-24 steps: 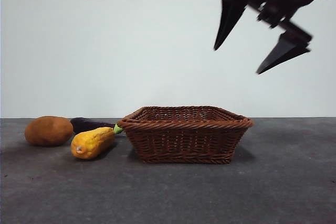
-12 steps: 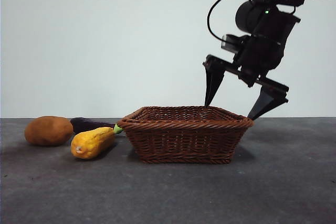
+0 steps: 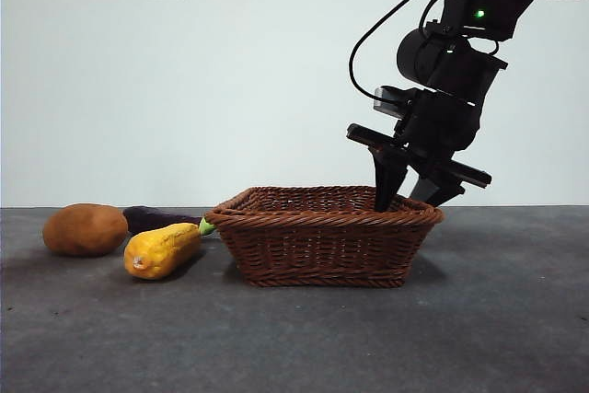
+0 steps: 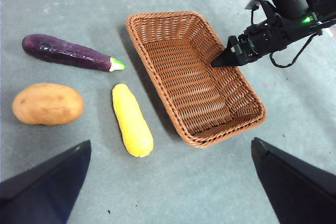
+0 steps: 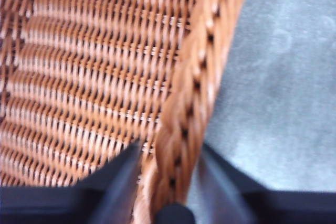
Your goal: Help me put the vegetables on the table into the basket
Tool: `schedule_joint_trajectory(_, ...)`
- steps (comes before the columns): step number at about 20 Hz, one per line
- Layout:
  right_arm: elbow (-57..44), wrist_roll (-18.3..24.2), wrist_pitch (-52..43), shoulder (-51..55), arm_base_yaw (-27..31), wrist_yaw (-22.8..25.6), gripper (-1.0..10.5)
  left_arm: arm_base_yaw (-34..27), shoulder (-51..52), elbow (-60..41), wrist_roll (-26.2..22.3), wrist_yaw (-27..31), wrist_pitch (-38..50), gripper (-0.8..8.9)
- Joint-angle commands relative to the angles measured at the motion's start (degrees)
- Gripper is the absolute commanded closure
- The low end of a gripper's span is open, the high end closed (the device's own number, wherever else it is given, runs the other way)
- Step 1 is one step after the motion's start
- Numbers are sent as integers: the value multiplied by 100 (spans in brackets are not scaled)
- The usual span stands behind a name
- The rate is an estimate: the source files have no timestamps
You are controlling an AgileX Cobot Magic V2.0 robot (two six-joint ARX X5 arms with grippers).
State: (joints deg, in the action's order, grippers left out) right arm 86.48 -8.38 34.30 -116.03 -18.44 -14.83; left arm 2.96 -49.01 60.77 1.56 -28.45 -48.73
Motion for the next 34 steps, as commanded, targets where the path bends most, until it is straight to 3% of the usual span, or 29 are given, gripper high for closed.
schedule_joint_trajectory(1, 4, -42, 24, -77, -37, -13, 868, 11, -7, 9, 11, -4, 33, 248)
schedule_joint_trajectory(3, 4, -46, 15, -77, -37, -15, 960, 11, -7, 9, 11, -4, 22, 248)
schedule_joint_trajectory(9, 15, -208, 55, 120, -35, -402, 959, 11, -35, 9, 11, -2, -136, 248)
schedule_joint_trajectory(13, 17, -177, 306, 1235, -20, -363, 959, 11, -94, 9, 11, -4, -133, 248)
schedule_joint_trajectory(21, 17, 358, 1703, 4050, 13, 140, 958, 68, -435, 9, -76, -4, -114, 248)
schedule_joint_trajectory(28, 17, 555, 2339, 4835, 13, 243, 958, 570, -1198, 9, -2, 31, 382, 252)
schedule_joint_trajectory(34, 17, 706, 2649, 4839, 11, 289, 958, 1287, -2542, 20, 323, 1032, 1115, 252)
